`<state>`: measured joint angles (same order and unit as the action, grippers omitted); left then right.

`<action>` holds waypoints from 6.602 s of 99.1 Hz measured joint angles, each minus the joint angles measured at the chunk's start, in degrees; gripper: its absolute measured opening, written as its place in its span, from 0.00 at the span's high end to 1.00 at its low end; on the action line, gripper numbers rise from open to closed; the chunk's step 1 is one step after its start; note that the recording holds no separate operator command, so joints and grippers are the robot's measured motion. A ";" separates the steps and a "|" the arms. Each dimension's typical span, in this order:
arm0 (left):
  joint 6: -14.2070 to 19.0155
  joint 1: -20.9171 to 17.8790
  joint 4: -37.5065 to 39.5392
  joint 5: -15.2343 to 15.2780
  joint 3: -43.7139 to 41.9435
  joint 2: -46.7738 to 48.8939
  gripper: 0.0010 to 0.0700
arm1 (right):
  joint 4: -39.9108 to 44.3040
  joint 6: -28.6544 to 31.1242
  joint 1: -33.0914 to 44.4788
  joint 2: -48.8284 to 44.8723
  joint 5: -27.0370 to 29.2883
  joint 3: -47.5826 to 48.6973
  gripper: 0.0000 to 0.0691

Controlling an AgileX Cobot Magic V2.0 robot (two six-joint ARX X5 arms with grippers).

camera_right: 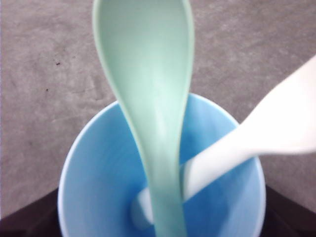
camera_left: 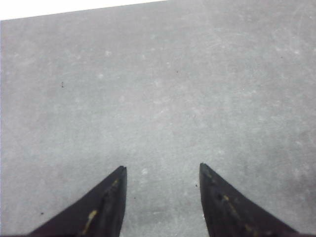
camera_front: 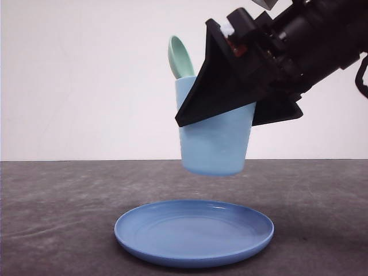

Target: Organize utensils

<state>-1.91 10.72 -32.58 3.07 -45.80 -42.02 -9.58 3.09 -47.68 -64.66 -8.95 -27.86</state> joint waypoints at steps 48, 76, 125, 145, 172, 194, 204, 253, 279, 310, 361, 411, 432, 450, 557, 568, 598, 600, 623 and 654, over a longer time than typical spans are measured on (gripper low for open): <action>0.00 0.00 -0.02 0.00 0.00 0.00 0.61 | -9.75 -4.46 0.00 -13.40 -0.46 0.70 0.30; 0.00 0.00 -0.02 0.00 0.00 0.00 0.61 | -11.39 -4.81 -0.46 -16.00 -1.55 0.70 0.30; 0.00 0.00 -0.02 0.00 0.00 0.00 0.61 | -11.28 -4.81 -1.42 -16.00 -1.57 0.70 0.14; 0.00 0.00 -0.02 0.00 0.00 0.00 0.61 | -7.85 -4.79 -1.42 -15.80 -1.46 0.61 0.09; 0.00 0.00 -0.02 0.00 0.00 0.00 0.61 | 8.26 -4.81 -1.01 -11.32 -1.22 -2.82 0.09; 0.00 0.00 0.00 0.00 0.00 0.00 0.61 | 23.41 -4.79 0.55 -4.09 2.51 -5.68 0.09; 0.00 0.00 0.00 0.00 0.00 0.00 0.61 | 30.05 -4.52 2.51 0.39 5.90 -6.29 0.09; 0.00 0.00 0.13 0.00 0.00 0.00 0.61 | 55.21 1.25 29.70 13.84 8.28 -22.01 0.09; 0.00 0.00 0.15 0.00 0.00 0.00 0.61 | 60.11 1.22 41.18 13.94 2.67 -23.69 0.09; 0.00 0.02 0.11 0.00 0.00 0.00 0.61 | 60.11 1.22 41.38 13.94 2.49 -23.69 0.09; 0.02 0.00 -1.53 0.00 0.00 0.00 0.98 | 59.80 1.22 41.38 13.94 2.93 -23.69 0.97; -0.07 -0.31 -1.44 0.46 0.00 0.33 0.98 | 52.19 1.25 41.38 13.94 2.93 -23.69 0.98; 0.50 -7.04 5.57 1.11 8.55 12.39 0.98 | 47.71 1.22 41.38 13.90 2.91 -23.69 0.98; 1.29 -9.90 13.77 0.70 21.90 26.21 0.98 | 43.93 1.25 41.38 13.90 2.91 -23.69 0.98; 6.01 -10.97 22.14 -4.48 43.98 41.77 0.98 | 26.80 1.25 41.38 13.90 2.91 -23.69 0.98; 6.01 -10.97 22.12 -4.48 43.98 41.77 0.98 | 25.68 1.25 41.38 13.90 2.91 -23.69 0.98; 6.01 -10.97 22.14 -4.48 43.98 41.77 0.98 | 25.35 0.76 41.57 14.10 4.92 -23.67 0.98; 5.99 -10.97 22.14 -4.48 43.98 41.77 0.98 | 25.33 0.79 41.72 14.40 5.40 -23.56 0.98; 6.01 -10.97 22.14 -4.48 43.98 41.77 0.98 | 24.59 0.76 44.46 27.98 7.91 -13.55 0.98; 6.01 -10.97 22.14 -4.48 43.98 41.77 0.98 | 25.20 0.76 46.77 53.90 8.87 11.69 0.98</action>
<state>4.10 -0.25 -10.44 -1.41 -1.83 -0.25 15.62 3.86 -0.91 -10.76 -0.08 -16.16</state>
